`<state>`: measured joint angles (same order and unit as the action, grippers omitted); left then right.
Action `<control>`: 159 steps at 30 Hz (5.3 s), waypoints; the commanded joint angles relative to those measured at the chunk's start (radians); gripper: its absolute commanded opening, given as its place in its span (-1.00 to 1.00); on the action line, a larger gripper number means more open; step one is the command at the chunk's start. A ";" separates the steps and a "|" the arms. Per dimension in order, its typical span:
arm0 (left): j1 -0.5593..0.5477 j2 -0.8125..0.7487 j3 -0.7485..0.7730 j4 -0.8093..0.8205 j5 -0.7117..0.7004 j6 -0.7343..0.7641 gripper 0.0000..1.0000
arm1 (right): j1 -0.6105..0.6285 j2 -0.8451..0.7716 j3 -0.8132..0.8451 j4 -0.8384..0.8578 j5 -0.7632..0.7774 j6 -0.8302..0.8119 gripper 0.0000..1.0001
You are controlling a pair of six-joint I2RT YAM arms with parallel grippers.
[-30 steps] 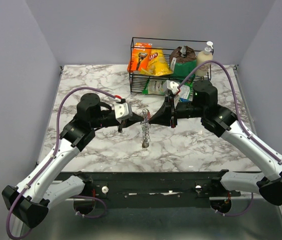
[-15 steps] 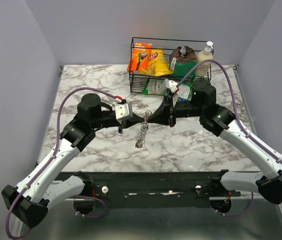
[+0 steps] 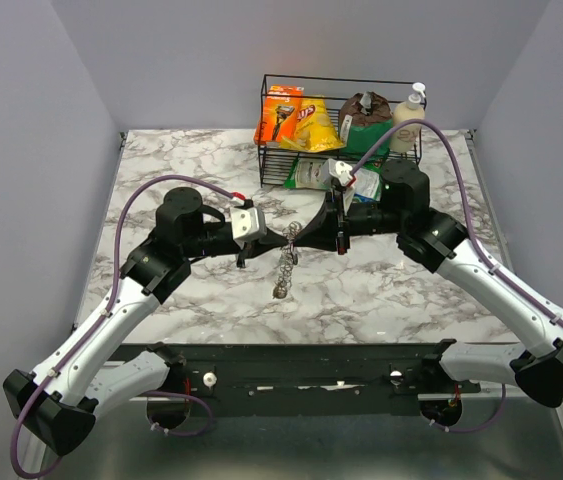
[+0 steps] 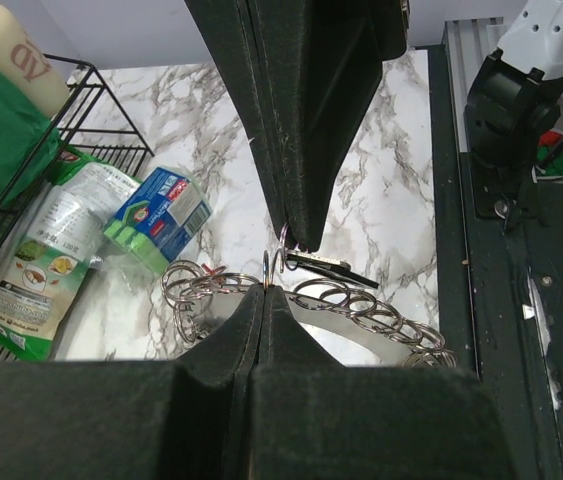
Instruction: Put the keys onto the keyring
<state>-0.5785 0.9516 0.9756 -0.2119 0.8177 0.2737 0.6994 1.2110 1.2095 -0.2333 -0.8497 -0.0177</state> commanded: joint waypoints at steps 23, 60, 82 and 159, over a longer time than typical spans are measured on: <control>-0.023 -0.007 0.054 0.040 -0.023 0.012 -1.00 | 0.011 0.004 0.005 -0.038 0.116 0.009 -0.99; -0.044 -0.020 0.044 0.032 -0.045 0.012 -1.00 | 0.028 -0.007 -0.001 -0.023 0.172 0.068 -0.99; -0.047 -0.036 0.034 0.020 -0.045 0.012 -1.00 | 0.028 -0.044 -0.013 -0.027 0.276 0.087 -0.99; -0.052 -0.030 -0.012 0.318 0.141 -0.122 -1.00 | 0.028 -0.214 -0.011 0.012 0.081 -0.054 0.64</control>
<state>-0.6243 0.9211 0.9688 0.0181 0.9173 0.1768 0.7273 0.9928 1.1664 -0.2676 -0.6975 -0.1055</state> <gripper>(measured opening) 0.009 0.853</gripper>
